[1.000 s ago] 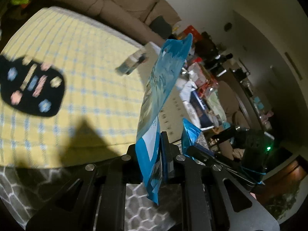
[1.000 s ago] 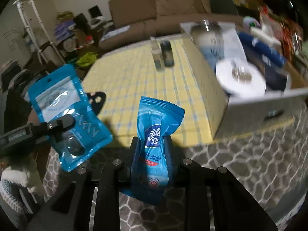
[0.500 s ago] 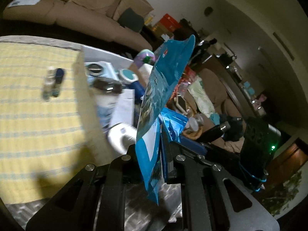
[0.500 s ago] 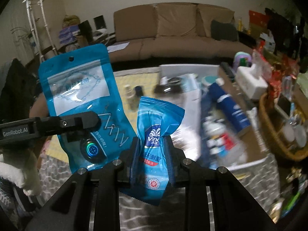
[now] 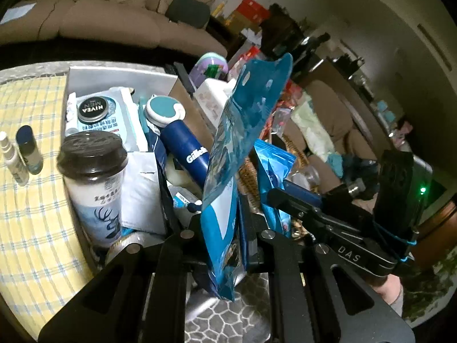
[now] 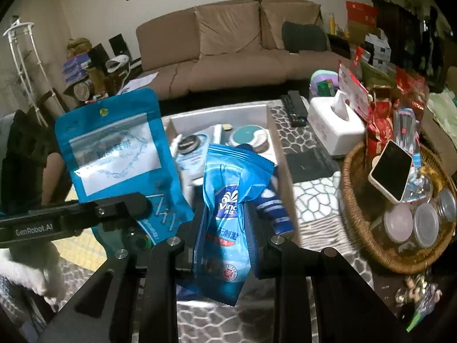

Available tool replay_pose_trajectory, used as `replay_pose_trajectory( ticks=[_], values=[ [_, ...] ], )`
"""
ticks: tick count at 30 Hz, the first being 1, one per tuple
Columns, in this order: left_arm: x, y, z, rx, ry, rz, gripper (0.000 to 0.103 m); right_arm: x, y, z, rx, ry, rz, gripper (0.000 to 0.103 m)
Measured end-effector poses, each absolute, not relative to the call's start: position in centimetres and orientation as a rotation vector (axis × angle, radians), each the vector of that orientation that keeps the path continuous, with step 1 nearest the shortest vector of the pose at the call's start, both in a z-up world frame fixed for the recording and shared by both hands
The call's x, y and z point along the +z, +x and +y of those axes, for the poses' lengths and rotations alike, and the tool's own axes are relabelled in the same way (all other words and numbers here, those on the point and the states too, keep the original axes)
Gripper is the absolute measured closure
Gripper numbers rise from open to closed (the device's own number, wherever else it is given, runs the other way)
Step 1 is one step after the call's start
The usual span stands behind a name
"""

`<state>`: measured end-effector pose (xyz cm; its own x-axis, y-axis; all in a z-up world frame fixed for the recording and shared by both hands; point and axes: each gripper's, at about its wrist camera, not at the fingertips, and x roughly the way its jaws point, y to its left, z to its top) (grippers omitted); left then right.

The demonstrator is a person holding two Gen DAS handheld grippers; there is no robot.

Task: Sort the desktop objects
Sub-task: 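Drop the Vinda pack into the box with the right gripper while the left drops the zip bag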

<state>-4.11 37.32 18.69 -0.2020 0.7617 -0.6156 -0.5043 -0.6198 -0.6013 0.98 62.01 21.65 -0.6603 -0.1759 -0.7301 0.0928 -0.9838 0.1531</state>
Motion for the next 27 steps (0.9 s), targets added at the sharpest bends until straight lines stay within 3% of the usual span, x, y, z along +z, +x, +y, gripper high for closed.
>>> replay_pose_trajectory(
  ticks=[8, 15, 19, 21, 25, 27],
  values=[
    [16.0, -5.6, 37.8, 1.949, -1.266, -0.263, 0.090, 17.8, -0.9, 62.1, -2.663, 1.287, -0.165, 0.078],
    [15.5, -6.8, 38.0, 1.954, -1.281, -0.244, 0.089, 15.0, -0.1, 60.0, -2.620, 1.359, 0.019, 0.077],
    [15.4, -7.7, 39.4, 1.984, -1.303, -0.175, 0.085, 14.0, 0.3, 59.4, -2.601, 1.381, 0.057, 0.062],
    [15.7, -7.9, 39.5, 2.005, -1.299, -0.163, 0.066, 14.3, 0.6, 59.6, -2.642, 1.354, 0.053, 0.060],
    [17.0, -8.0, 38.2, 2.018, -1.254, -0.233, 0.039, 15.8, 1.2, 61.0, -2.725, 1.289, -0.038, 0.054],
    [17.7, -8.2, 37.3, 2.024, -1.230, -0.266, 0.016, 16.5, 1.4, 61.5, -2.757, 1.271, -0.060, 0.050]
  ],
)
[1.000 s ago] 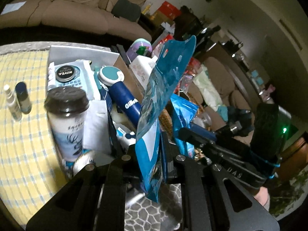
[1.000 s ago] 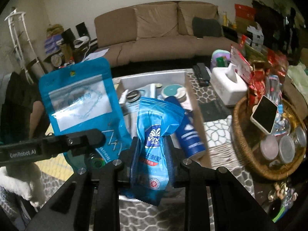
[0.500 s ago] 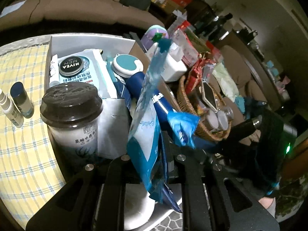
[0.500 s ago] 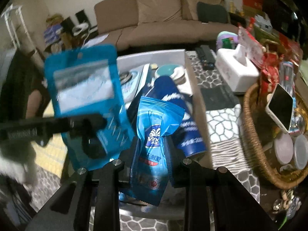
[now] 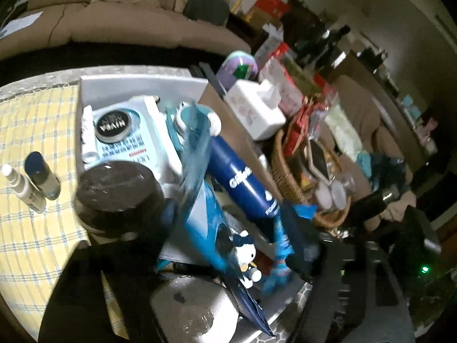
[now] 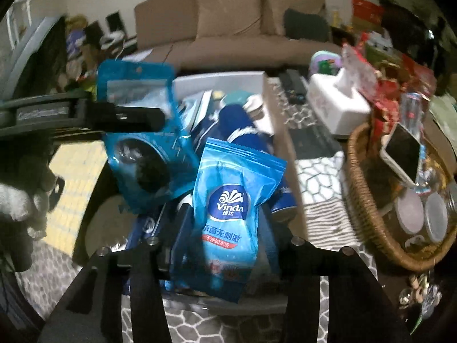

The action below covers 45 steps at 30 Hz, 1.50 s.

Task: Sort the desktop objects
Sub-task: 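Drop the Vinda pack into the box with the right gripper while the left drops the zip bag, then move both grippers back over the table toward the two bottles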

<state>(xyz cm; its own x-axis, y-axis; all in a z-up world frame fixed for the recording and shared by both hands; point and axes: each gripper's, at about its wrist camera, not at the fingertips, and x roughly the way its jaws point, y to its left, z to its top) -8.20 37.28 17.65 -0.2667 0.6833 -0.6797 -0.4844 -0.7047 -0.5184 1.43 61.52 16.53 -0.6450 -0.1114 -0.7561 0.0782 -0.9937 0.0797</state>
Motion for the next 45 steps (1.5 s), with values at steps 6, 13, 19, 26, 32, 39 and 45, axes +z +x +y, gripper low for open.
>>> replay_pose_trajectory(
  ticks=[6, 13, 19, 26, 32, 39, 45],
  values=[
    [18.5, -8.8, 34.2, 2.022, -1.217, -0.342, 0.000, 16.8, 0.9, 61.9, -2.765, 1.287, -0.166, 0.032],
    [20.3, -7.0, 27.3, 2.035, -1.158, -0.347, 0.000, 18.1, 1.8, 59.8, -2.766, 1.263, -0.155, 0.032],
    [19.4, -5.2, 16.4, 2.135, -1.180, -0.359, 0.000, 19.9, 2.6, 55.2, -2.728, 1.187, -0.120, 0.016],
    [16.5, -3.6, 2.9, 2.279, -1.246, -0.449, 0.000, 20.5, 2.9, 46.1, -2.631, 1.124, -0.027, 0.006],
    [13.4, -2.6, -6.3, 2.379, -1.300, -0.550, 0.000, 19.0, 2.4, 36.9, -2.520, 1.114, 0.048, 0.004],
    [8.8, -2.8, -12.1, 2.410, -1.394, -0.674, 0.000, 14.6, 0.8, 27.0, -2.375, 1.166, 0.079, 0.004],
    [5.2, -3.0, -13.3, 2.376, -1.438, -0.753, 0.000, 10.4, -1.8, 22.3, -2.343, 1.237, 0.038, 0.006]
  ],
)
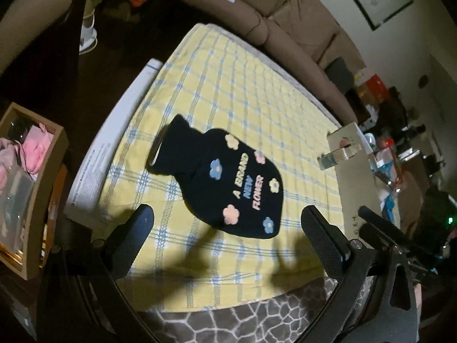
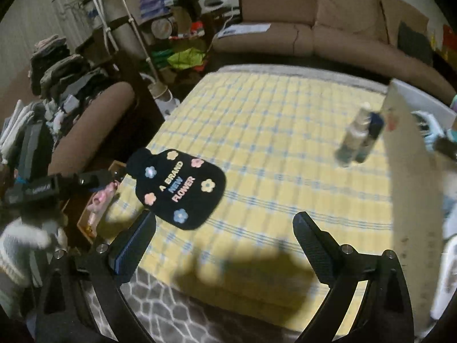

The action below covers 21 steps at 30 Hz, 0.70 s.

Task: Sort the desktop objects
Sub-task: 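Move both grippers back over the table toward the two bottles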

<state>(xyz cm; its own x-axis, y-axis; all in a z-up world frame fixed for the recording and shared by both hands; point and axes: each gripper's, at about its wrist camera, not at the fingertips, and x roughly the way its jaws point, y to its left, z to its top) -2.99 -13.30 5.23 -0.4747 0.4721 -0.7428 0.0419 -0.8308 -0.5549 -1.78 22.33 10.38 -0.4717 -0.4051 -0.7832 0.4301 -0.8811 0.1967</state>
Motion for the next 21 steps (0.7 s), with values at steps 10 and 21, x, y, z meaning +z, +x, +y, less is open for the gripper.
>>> replay_pose_trajectory(
  ticks=[10, 21],
  values=[
    [9.0, -4.8, -7.0, 2.427, -1.238, -0.410, 0.000, 10.6, -6.5, 28.2, -2.684, 1.124, -0.059, 0.009],
    [9.0, -12.3, 12.3, 2.324, -1.052, -0.039, 0.000, 15.0, -10.6, 37.7, -2.735, 1.084, -0.223, 0.010]
  ],
)
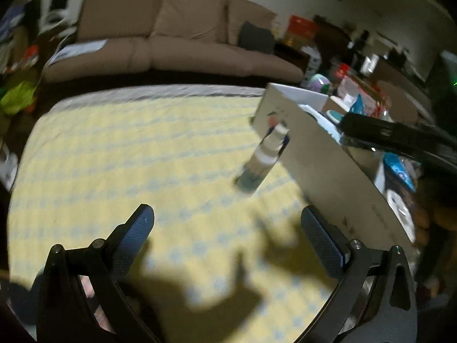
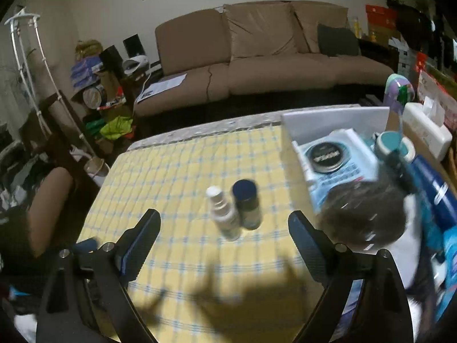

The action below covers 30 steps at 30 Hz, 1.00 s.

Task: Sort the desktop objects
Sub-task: 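Move both grippers back over the table toward the two bottles, then grasp the white spray bottle with the left gripper while the right grasps the Nivea deodorant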

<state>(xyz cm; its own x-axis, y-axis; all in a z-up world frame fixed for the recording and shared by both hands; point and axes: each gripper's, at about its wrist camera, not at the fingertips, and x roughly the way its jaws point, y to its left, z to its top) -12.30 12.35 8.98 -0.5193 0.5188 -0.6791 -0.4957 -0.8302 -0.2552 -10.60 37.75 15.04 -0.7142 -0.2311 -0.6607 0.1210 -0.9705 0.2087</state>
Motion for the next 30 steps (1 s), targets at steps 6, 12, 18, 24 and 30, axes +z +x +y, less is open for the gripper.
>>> replay_pose_trajectory(
  ticks=[6, 12, 18, 24, 30],
  values=[
    [6.2, -16.8, 18.5, 2.298, -1.079, 0.031, 0.000, 15.7, -10.7, 39.8, -2.694, 1.086, -0.211, 0.010],
    [3.1, -19.0, 21.4, 2.261, -1.168, 0.018, 0.044, 16.1, -11.0, 40.1, -2.640, 1.061, -0.212, 0.010],
    [2.9, -19.4, 21.2, 2.229, -1.163, -0.085, 0.074, 16.1, -10.7, 40.0, -2.616, 1.042, -0.237, 0.019],
    [4.4, -17.7, 17.1, 2.198, -1.141, -0.123, 0.075, 16.2, -10.8, 39.4, -2.612, 1.046, -0.253, 0.023],
    [6.7, -15.2, 8.9, 2.213, -1.165, -0.166, 0.075, 15.6, -12.3, 36.9, -2.594, 1.071, -0.207, 0.032]
  ],
)
